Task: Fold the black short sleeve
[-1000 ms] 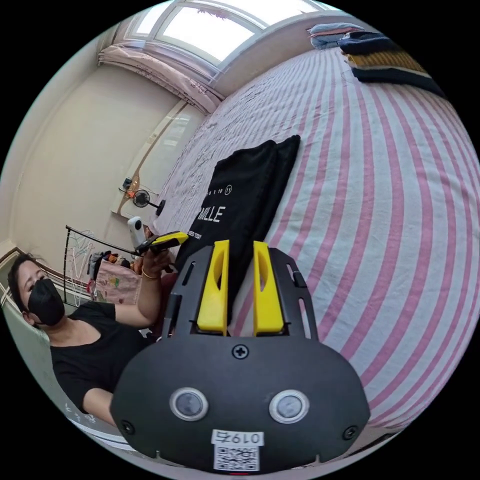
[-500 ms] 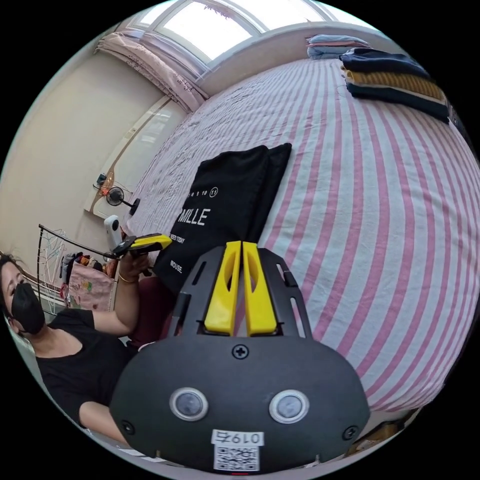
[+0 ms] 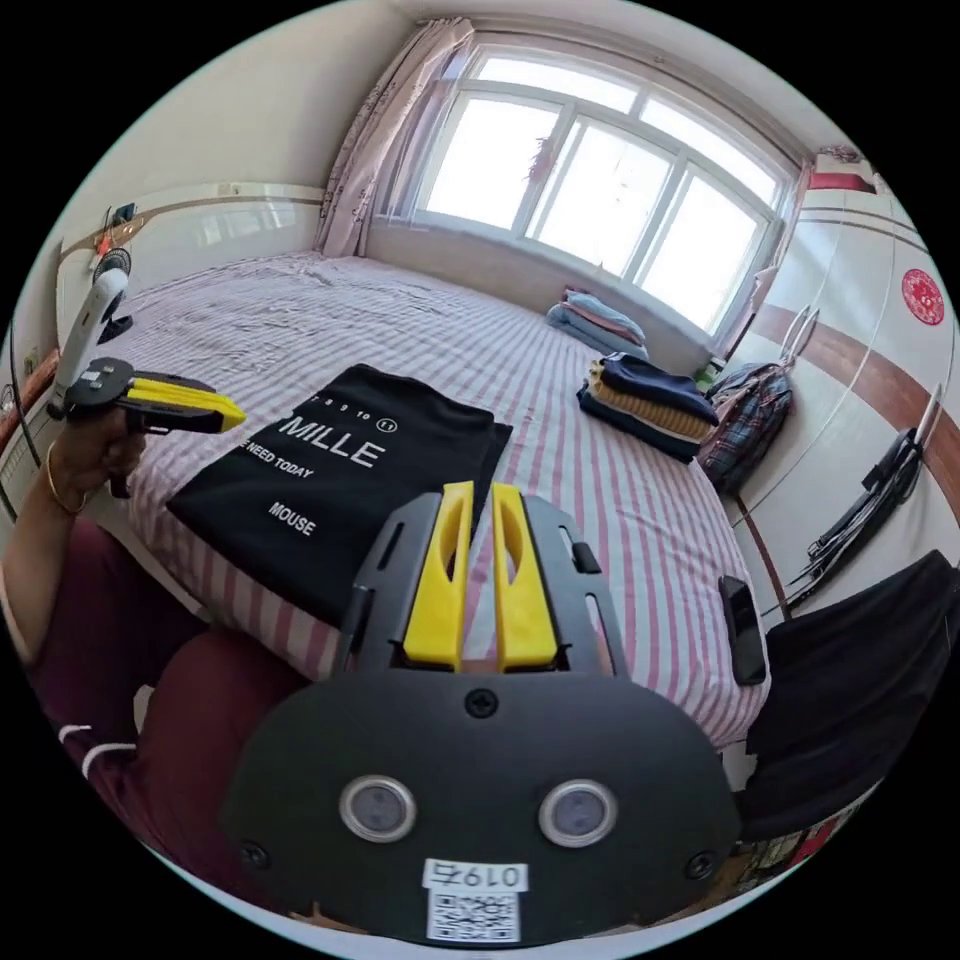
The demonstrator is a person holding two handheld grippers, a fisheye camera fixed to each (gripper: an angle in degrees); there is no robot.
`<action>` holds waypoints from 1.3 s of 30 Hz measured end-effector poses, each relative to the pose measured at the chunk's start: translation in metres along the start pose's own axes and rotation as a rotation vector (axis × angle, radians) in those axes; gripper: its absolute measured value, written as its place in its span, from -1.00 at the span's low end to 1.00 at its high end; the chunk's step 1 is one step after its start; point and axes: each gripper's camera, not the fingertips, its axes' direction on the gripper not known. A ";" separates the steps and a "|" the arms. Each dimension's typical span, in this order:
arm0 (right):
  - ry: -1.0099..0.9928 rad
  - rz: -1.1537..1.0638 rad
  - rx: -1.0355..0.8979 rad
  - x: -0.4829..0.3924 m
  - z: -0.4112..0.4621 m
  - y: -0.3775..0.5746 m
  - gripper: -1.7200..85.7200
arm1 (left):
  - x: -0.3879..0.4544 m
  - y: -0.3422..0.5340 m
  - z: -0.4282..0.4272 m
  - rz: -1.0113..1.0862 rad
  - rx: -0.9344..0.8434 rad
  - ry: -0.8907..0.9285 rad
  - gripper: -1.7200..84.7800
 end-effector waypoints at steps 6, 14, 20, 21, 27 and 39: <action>-0.051 0.064 -0.063 -0.043 -0.005 0.053 -0.98 | 0.044 0.014 -0.018 -0.019 0.056 -0.007 -0.94; -0.121 0.208 -0.104 -0.024 -0.003 0.087 -0.83 | 0.060 0.056 -0.025 -0.148 -0.025 0.017 -0.94; -0.201 0.217 -0.128 0.002 0.001 0.089 -0.80 | 0.049 0.070 -0.017 -0.237 0.028 0.060 -0.94; -0.222 0.201 -0.133 0.003 0.003 0.088 -0.81 | 0.049 0.071 -0.015 -0.236 0.024 0.065 -0.94; -0.244 0.151 -0.177 0.007 0.018 0.089 -0.83 | 0.053 0.071 -0.001 -0.201 0.010 0.144 -0.94; -0.259 0.146 -0.190 0.032 0.024 0.101 -0.95 | 0.034 0.079 0.005 -0.237 -0.054 0.129 -0.94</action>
